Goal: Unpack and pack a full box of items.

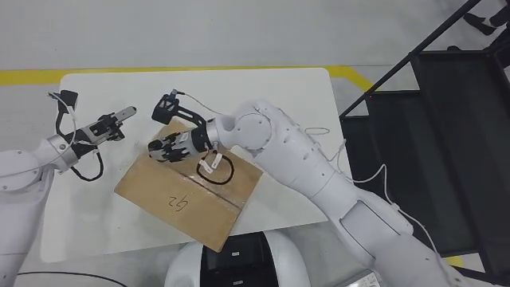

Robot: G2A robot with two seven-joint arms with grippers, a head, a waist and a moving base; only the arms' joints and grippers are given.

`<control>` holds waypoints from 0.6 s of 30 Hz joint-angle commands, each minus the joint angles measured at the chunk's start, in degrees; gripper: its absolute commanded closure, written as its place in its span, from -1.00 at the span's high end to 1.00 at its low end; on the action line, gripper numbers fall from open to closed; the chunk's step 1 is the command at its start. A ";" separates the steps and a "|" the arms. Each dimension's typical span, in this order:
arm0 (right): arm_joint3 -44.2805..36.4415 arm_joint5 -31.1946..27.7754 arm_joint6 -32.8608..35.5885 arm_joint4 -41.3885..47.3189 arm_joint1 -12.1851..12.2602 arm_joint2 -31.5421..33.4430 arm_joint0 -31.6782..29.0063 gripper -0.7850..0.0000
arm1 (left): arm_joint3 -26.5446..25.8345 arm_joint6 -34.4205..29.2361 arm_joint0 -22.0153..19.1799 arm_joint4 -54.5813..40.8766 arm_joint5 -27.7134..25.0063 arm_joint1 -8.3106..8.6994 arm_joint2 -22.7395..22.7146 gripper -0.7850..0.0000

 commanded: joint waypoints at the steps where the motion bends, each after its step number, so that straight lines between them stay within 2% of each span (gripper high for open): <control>1: -0.14 -2.09 1.35 3.48 0.55 1.51 -0.84 -1.00 | 0.14 0.00 -0.06 -0.03 0.00 -0.05 0.09 1.00; 8: -0.10 -10.44 7.98 20.01 2.07 5.11 -2.73 -1.00 | 0.76 -0.05 -0.26 -0.14 -0.16 -0.21 0.22 1.00; 13: 0.93 -7.87 10.46 20.37 2.45 2.85 -1.46 -1.00 | 1.09 -0.16 -0.37 -0.12 -0.26 -0.29 0.25 1.00; 18: 4.18 -5.77 9.13 19.58 0.71 -2.68 1.34 -1.00 | 1.49 -0.26 -0.63 -0.34 -0.38 -0.40 0.31 1.00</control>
